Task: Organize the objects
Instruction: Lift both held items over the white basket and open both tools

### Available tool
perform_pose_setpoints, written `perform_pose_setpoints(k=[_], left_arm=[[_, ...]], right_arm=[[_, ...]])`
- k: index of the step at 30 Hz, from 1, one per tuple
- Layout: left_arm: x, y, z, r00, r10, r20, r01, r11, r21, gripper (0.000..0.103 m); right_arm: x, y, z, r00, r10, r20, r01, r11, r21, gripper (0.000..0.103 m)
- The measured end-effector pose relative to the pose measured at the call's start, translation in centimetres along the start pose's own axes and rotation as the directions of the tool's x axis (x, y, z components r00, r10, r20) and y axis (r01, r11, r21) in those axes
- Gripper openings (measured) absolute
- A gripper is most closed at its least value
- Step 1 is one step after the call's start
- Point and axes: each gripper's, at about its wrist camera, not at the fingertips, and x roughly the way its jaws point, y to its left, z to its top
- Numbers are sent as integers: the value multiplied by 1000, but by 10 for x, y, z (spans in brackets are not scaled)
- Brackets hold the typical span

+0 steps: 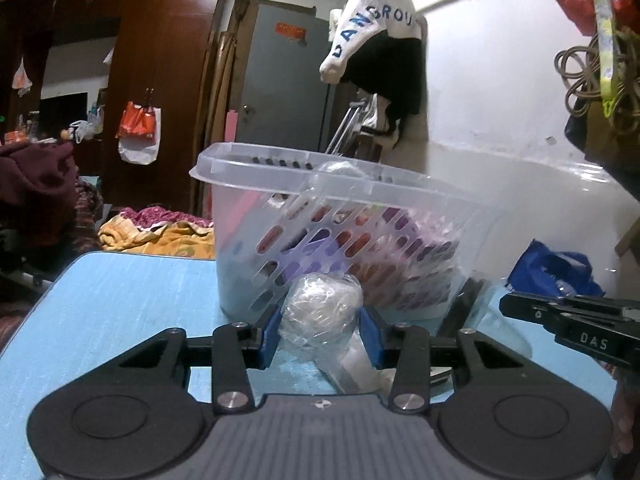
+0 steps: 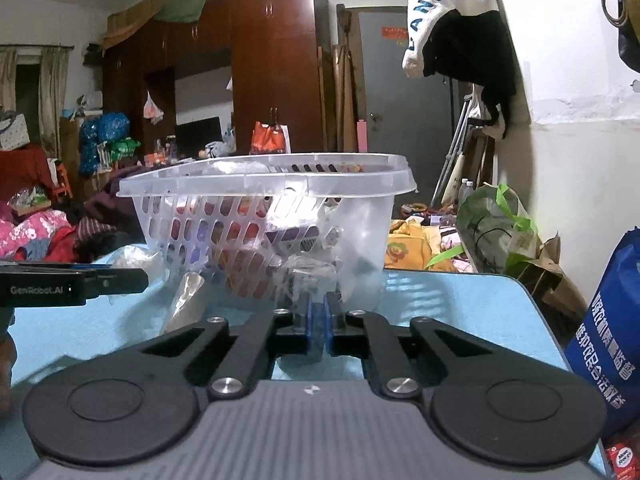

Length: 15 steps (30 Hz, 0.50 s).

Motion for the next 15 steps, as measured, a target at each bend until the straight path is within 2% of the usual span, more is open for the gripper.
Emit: perform_pose_setpoints(k=[3,9,11,12,13,14,15], left_arm=[[-3,2,0,1000,-8,24,8,1000,-13,46],[-1,7,1,1000,-16,20,16,1000,-26,46],[-1,8,1,1000,-18,21,19,1000,-25,46],[-1,7,0,1000,-19,21,20,999,-26,46],[0,8,0,1000,-21,20,22,999,-27,46],[0,8,1,1000,-21,19,22,999,-29,46],[0,8,1,1000,-22,19,23,999,-32,46]], right_arm=[[1,0,0,1000,4,-2,-4,1000,3,5],[4,1,2,1000,6,-11,-6,1000,-14,6],[7,1,2,1000,9,-27,-9,1000,-16,12],[8,2,2,1000,1,-22,-1,1000,-10,18],[8,1,3,1000,-13,-9,13,1000,-9,42],[10,2,4,1000,-29,-5,29,999,-16,72],[14,3,6,999,-43,-9,43,999,-22,79]])
